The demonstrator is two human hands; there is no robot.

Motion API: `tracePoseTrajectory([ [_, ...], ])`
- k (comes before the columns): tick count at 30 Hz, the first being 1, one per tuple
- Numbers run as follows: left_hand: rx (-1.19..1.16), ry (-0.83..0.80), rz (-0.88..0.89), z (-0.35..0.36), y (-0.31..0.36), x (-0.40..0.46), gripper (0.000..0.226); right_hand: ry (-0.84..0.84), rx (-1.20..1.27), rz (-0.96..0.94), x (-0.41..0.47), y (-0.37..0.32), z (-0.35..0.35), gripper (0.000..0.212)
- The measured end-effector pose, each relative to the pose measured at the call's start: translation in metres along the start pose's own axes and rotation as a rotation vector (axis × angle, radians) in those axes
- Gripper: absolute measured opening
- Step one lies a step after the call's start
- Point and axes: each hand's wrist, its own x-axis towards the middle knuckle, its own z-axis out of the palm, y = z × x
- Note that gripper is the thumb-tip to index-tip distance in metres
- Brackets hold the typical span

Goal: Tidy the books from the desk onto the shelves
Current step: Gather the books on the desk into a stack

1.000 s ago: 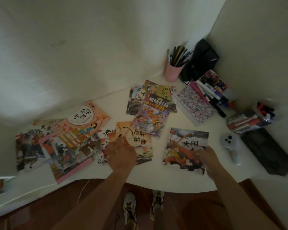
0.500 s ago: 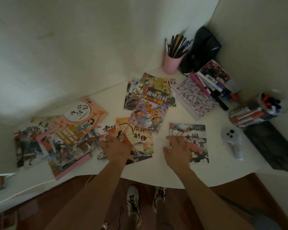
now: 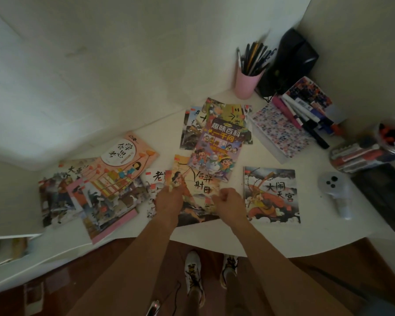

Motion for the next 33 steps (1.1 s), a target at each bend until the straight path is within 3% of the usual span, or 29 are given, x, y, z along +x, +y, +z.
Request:
tracePoseTrajectory([
  [3, 0.03, -0.088, 0.1, -0.02, 0.01, -0.025, 0.007, -0.066, 0.236, 0.096, -0.009, -0.001, -0.005, 0.049],
  [6, 0.066, -0.192, 0.167, -0.048, 0.021, -0.046, 0.006, -0.227, 0.535, 0.203, -0.021, -0.004, -0.012, 0.041],
  [8, 0.17, -0.3, 0.228, -0.064, 0.025, -0.053, 0.01, -0.311, 0.676, 0.173, -0.031, -0.006, -0.021, 0.036],
  [11, 0.31, -0.452, 0.292, -0.051, 0.027, -0.052, 0.017, -0.175, 0.654, 0.084, -0.032, 0.005, -0.044, 0.039],
  [15, 0.467, -0.568, 0.322, 0.022, 0.019, -0.053, 0.023, 0.102, 0.618, 0.057, -0.019, 0.037, -0.099, 0.043],
  [17, 0.525, -0.459, 0.372, 0.055, 0.015, -0.051, 0.027, 0.223, 0.505, 0.059, -0.009, 0.056, -0.127, 0.037],
  [21, 0.818, -0.062, 0.606, 0.079, 0.025, -0.024, 0.061, 0.324, 0.049, 0.089, 0.004, 0.083, -0.149, 0.028],
  [24, 0.859, 0.071, 0.546, 0.078, 0.044, 0.003, 0.071, 0.423, -0.17, 0.137, 0.001, 0.08, -0.146, 0.046],
  [26, 0.904, 0.108, 0.542, 0.081, 0.052, 0.015, 0.077, 0.543, -0.139, 0.062, 0.001, 0.069, -0.138, 0.051],
  [30, 1.028, 0.146, 0.565, 0.09, 0.053, 0.035, 0.074, 0.291, 0.09, -0.127, 0.02, 0.02, -0.105, 0.04],
  [33, 0.905, 0.059, 0.591, 0.091, 0.053, 0.045, 0.044, 0.123, 0.065, -0.117, 0.04, -0.015, -0.089, 0.046],
])
